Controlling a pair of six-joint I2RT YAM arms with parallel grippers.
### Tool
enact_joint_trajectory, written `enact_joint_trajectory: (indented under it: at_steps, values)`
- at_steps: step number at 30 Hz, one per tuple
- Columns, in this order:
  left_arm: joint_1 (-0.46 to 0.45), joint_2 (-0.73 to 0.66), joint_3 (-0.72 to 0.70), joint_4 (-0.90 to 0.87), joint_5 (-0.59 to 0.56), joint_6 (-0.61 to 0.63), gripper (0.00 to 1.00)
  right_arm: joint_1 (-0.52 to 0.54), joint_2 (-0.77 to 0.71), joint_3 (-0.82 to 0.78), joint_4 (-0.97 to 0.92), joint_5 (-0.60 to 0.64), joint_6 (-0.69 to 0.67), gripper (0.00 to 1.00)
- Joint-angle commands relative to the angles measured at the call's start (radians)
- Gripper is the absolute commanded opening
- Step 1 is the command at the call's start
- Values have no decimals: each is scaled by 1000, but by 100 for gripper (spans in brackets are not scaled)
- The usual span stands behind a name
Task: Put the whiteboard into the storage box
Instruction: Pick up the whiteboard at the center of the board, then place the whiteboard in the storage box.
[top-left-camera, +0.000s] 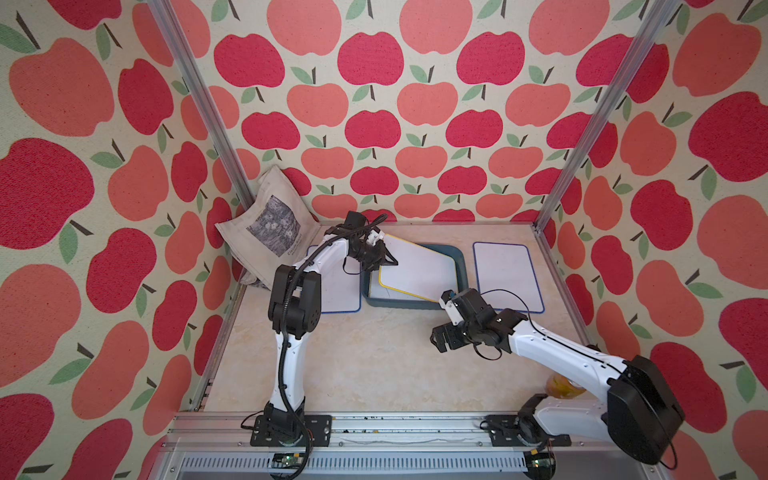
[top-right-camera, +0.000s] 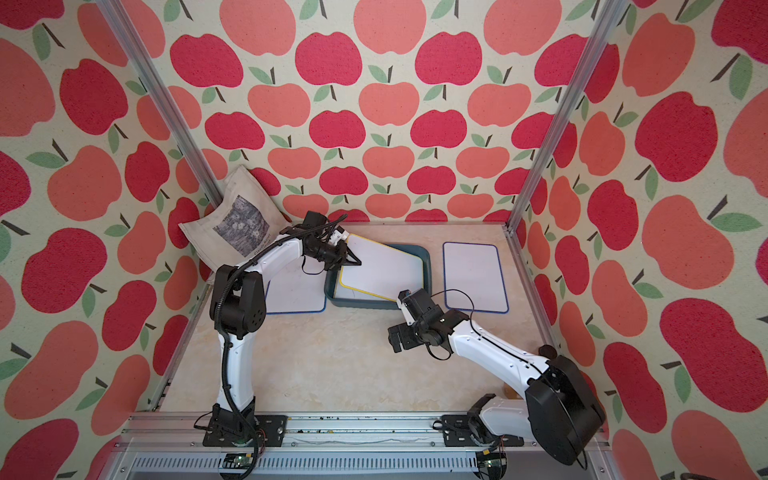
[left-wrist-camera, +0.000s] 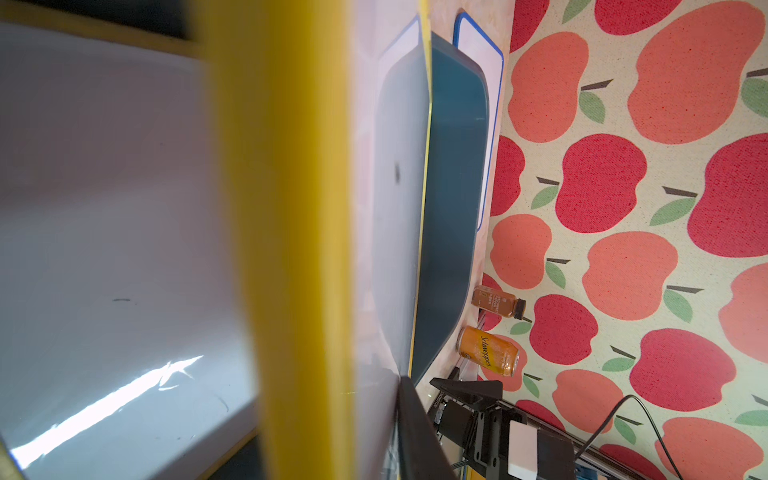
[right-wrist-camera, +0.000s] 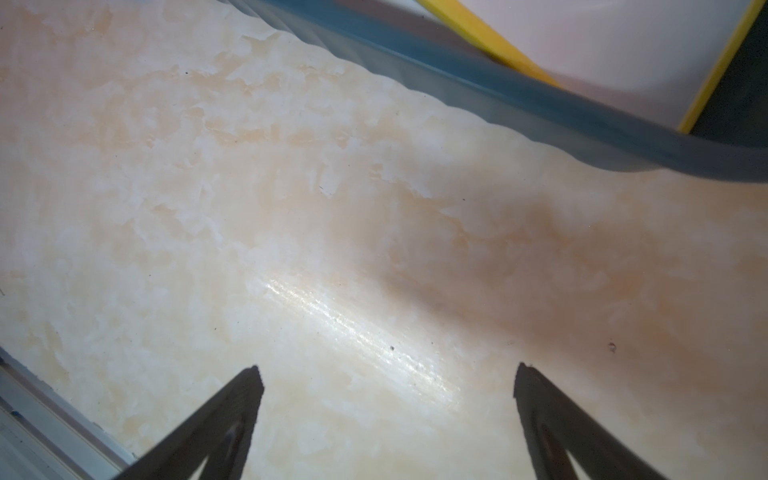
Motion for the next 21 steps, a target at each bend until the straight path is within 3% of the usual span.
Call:
enact_joint_trajectory:
  at_steps: [1, 21]
  values:
    - [-3, 18, -16, -49, -36, 35, 21, 11, 9, 28, 7, -17, 20, 99]
    - [11, -14, -136, -75, -223, 44, 26, 19, -1, 15, 23, -31, 72, 99]
